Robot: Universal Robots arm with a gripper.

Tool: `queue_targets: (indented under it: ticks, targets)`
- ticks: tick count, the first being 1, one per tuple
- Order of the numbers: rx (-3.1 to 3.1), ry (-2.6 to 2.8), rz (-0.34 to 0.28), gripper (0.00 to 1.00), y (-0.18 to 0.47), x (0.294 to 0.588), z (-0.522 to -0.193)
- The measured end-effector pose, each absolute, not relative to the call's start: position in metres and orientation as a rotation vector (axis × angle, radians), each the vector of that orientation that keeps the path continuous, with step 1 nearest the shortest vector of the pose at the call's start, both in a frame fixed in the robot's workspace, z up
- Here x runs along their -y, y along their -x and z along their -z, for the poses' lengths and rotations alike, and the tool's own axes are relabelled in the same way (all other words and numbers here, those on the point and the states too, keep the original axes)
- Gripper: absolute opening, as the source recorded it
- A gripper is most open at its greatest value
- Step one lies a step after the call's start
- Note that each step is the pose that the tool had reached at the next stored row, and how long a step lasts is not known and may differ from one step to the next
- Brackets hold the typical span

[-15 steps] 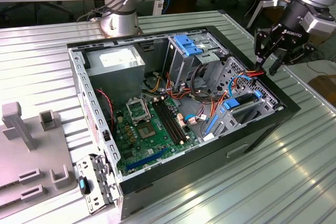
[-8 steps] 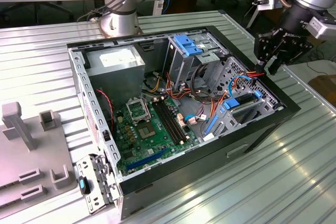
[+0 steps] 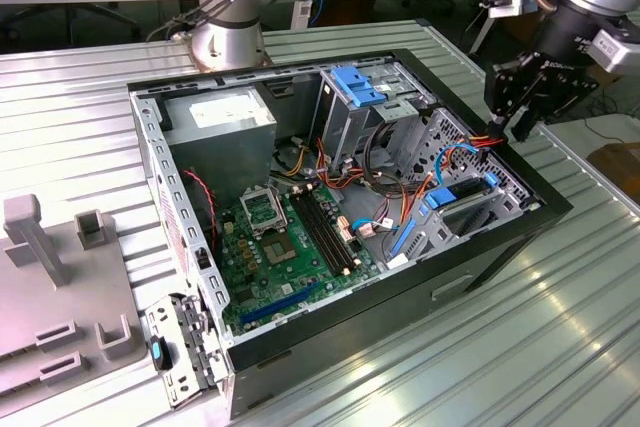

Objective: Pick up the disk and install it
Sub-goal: 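Insert the first disk wire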

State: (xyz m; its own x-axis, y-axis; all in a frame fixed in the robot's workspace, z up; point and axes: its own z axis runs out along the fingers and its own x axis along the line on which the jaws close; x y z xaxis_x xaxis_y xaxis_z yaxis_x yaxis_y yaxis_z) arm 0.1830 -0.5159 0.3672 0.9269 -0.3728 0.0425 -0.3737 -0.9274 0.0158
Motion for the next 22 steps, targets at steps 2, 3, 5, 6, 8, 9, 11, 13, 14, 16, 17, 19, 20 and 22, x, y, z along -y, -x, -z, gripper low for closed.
queue_targets:
  ticks: [2,3,5,6,8,9,11,13,14,16,17,19,20,22]
  targets:
    - [0.590,-3.064,-0.093,0.45,-0.1830,0.5159,-0.3667]
    - [0.589,-3.066,-0.109,0.45,-0.1830,0.5159,-0.3667]
    - [0.582,-3.069,-0.120,0.45,-0.1809,0.5169,-0.3666]
    - [0.578,-3.071,-0.121,0.45,-0.1784,0.5169,-0.3664]
    - [0.577,-3.072,-0.121,0.45,-0.1779,0.5170,-0.3660]
    - [0.576,-3.072,-0.121,0.43,-0.1779,0.5169,-0.3659]
    - [0.574,-3.073,-0.121,0.36,-0.1779,0.5169,-0.3657]
    - [0.575,-3.073,-0.121,0.36,-0.1779,0.5154,-0.3656]
    - [0.574,-3.073,-0.121,0.36,-0.1780,0.5139,-0.3655]
    - [0.572,-3.074,-0.121,0.36,-0.1791,0.5134,-0.3653]
    - [0.571,-3.075,-0.121,0.36,-0.1798,0.5134,-0.3646]
    - [0.573,-3.080,-0.120,0.35,-0.1799,0.5135,-0.3631]
    - [0.573,-3.083,-0.119,0.28,-0.1799,0.5136,-0.3627]
    - [0.572,-3.084,-0.119,0.18,-0.1799,0.5137,-0.3627]
